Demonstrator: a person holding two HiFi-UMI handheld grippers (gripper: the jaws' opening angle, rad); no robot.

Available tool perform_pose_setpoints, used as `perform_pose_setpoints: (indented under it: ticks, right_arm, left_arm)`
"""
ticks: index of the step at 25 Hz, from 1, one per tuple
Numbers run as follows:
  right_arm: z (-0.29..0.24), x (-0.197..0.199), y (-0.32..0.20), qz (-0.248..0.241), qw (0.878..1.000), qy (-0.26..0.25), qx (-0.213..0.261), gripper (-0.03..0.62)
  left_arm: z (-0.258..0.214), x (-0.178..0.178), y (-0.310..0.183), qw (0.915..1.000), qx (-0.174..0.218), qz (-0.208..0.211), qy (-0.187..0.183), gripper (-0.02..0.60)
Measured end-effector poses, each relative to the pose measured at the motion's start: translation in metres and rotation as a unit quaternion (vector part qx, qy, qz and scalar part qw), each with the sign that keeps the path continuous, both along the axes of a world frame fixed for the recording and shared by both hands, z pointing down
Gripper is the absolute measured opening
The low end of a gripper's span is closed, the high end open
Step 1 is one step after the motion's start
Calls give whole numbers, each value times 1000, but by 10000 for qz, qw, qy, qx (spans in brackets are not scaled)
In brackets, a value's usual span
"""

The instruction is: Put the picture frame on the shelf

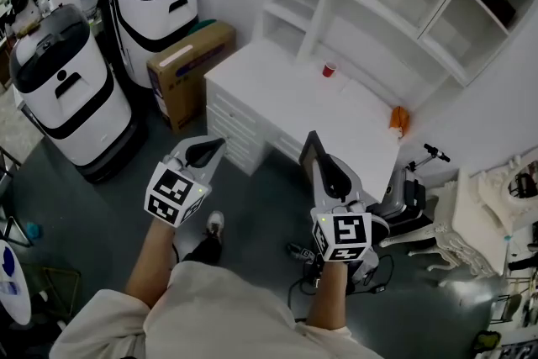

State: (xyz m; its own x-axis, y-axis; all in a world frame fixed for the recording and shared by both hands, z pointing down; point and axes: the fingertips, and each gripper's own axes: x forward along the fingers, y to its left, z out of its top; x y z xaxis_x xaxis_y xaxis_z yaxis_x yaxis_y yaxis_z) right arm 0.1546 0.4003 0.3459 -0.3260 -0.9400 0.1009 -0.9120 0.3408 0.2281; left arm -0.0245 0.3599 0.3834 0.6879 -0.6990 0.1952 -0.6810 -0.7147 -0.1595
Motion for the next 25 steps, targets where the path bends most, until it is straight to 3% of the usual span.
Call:
perform_pose_setpoints:
  ticks: [25]
  right_arm:
    - [-4,-5,-194,169,9997,-18,-192,74]
  left_arm:
    - [-12,7,-201,9995,-90,299,0,2]
